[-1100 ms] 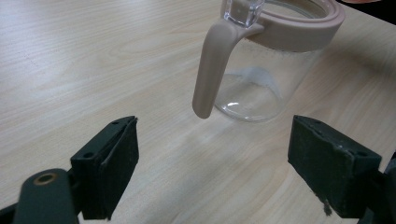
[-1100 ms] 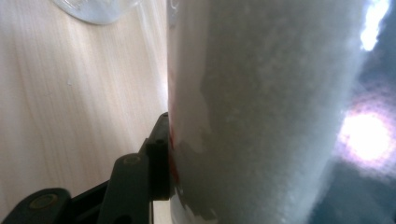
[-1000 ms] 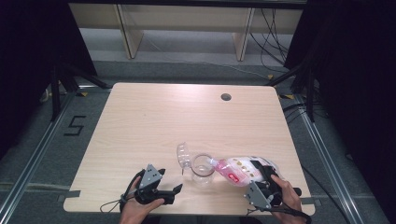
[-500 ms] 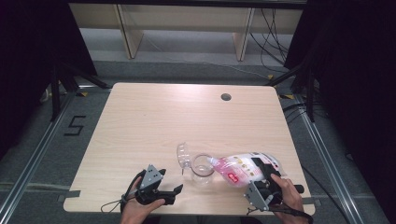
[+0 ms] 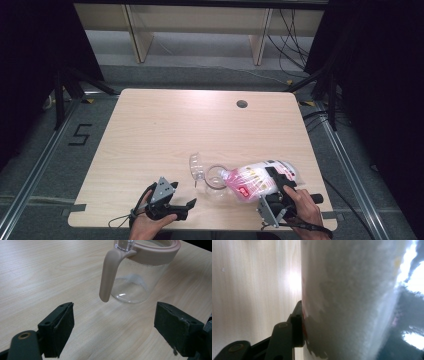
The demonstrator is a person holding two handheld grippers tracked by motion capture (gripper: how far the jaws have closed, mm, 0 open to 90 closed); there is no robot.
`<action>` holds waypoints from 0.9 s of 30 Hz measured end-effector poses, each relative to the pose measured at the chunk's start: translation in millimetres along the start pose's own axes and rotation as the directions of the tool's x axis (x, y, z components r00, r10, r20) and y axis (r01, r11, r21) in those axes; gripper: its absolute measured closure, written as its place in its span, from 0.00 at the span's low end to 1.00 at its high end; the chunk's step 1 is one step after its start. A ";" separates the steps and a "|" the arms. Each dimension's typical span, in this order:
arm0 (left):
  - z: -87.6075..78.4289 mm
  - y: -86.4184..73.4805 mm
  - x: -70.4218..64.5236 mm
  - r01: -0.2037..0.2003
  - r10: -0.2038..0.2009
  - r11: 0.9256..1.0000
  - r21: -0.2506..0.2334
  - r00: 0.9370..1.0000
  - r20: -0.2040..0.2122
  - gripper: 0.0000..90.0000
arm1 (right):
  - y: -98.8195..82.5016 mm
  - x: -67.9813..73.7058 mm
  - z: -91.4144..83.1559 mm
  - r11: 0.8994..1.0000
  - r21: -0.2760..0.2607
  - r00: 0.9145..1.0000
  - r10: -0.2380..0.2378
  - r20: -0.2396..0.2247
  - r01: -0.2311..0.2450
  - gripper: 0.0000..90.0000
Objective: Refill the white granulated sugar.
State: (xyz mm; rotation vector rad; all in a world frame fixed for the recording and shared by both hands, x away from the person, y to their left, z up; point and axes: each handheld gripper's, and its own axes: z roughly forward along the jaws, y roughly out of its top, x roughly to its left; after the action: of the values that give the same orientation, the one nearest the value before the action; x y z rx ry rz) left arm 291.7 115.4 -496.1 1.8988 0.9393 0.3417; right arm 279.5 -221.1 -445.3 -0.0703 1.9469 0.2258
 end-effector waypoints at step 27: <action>-0.2 -0.2 -0.2 0.008 -0.008 1.000 0.000 1.000 0.001 0.18 | 11.5 -4.7 4.0 0.988 0.031 0.986 -0.156 0.055 0.154 0.61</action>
State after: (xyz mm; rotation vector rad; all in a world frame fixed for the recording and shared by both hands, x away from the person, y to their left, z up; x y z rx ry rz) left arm 291.3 115.4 -496.2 1.8944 0.9464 0.3363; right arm 283.2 -209.3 -440.9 -0.1946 1.8767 0.0976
